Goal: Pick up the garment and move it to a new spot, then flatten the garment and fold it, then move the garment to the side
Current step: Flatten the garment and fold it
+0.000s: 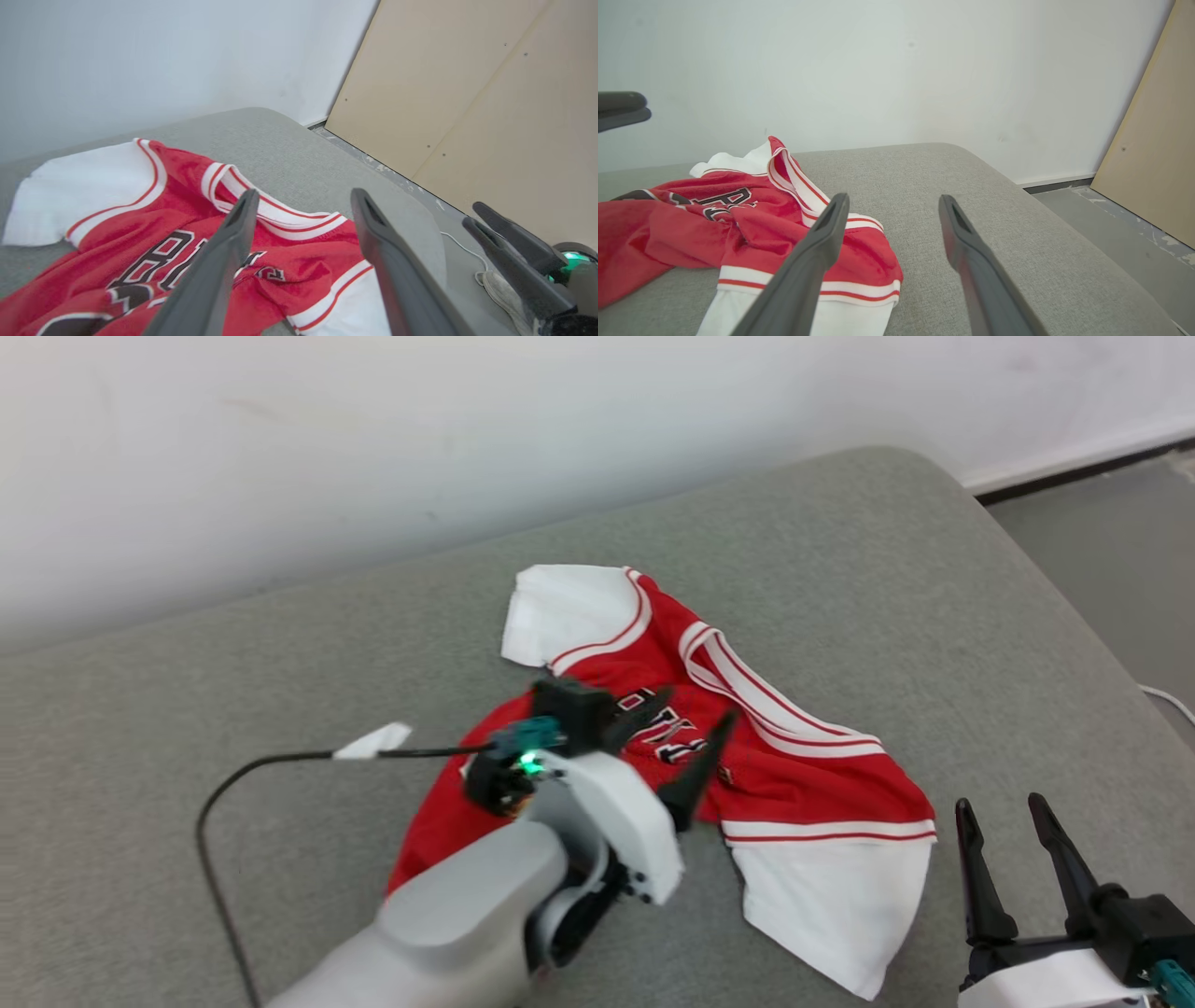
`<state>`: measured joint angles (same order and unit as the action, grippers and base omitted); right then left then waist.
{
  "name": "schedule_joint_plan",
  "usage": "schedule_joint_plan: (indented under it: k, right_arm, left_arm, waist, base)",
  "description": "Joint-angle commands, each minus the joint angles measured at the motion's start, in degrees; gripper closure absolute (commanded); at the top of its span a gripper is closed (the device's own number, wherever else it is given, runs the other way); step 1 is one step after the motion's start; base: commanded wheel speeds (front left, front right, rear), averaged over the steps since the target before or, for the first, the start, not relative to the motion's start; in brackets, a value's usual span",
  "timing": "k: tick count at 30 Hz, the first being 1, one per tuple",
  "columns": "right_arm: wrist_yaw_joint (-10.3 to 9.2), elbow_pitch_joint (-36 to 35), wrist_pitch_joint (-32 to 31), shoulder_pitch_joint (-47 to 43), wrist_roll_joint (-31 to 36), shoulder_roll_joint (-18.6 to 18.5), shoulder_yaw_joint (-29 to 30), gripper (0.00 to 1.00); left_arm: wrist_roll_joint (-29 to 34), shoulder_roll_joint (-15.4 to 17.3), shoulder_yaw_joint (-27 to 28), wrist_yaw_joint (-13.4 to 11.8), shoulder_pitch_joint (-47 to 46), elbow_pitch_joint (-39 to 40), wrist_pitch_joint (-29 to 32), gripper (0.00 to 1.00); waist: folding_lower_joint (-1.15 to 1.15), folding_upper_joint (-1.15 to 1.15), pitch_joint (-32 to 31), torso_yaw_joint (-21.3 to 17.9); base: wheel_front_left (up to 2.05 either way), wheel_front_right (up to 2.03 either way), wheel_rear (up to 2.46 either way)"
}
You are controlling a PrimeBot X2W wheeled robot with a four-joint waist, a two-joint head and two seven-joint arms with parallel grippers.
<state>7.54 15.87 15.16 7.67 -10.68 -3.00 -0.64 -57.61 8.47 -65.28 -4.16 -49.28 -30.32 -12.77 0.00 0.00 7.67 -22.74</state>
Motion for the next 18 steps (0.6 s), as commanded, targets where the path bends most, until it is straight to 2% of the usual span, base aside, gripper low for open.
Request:
schedule_joint_plan:
  k: [1,7,13,18]
  right_arm:
    - [-0.11,-0.11,-0.02,-1.05,0.0,-0.54,0.45,0.0]
    - [-0.12,-0.1,-0.02,-3.35,0.82,-2.11,1.67,0.0]
    - [-0.12,-0.37,-0.01,-5.15,0.86,-3.25,2.29,0.0]
    - [-0.11,-0.32,-0.02,-5.67,0.81,-3.75,2.35,0.0]
  left_arm:
    - [0.3,0.81,0.55,-0.37,1.31,0.41,-0.64,0.0]
    - [-0.21,5.66,5.92,-3.17,7.86,3.4,-2.28,0.0]
    - [5.55,9.99,12.22,-5.65,15.2,8.59,-2.36,0.0]
    - [10.41,11.84,18.11,-6.21,21.82,12.35,-2.36,0.0]
  waist:
    - [0.0,0.0,-1.3,1.56]
    - [0.0,0.0,-4.45,6.19]
    - [0.0,0.0,-6.43,10.56]
    - [0.0,0.0,-7.49,13.0]
  base:
    - [0.0,0.0,0.0]
    - [0.0,0.0,0.0]
    - [0.0,0.0,0.0]
    - [0.0,0.0,0.0]
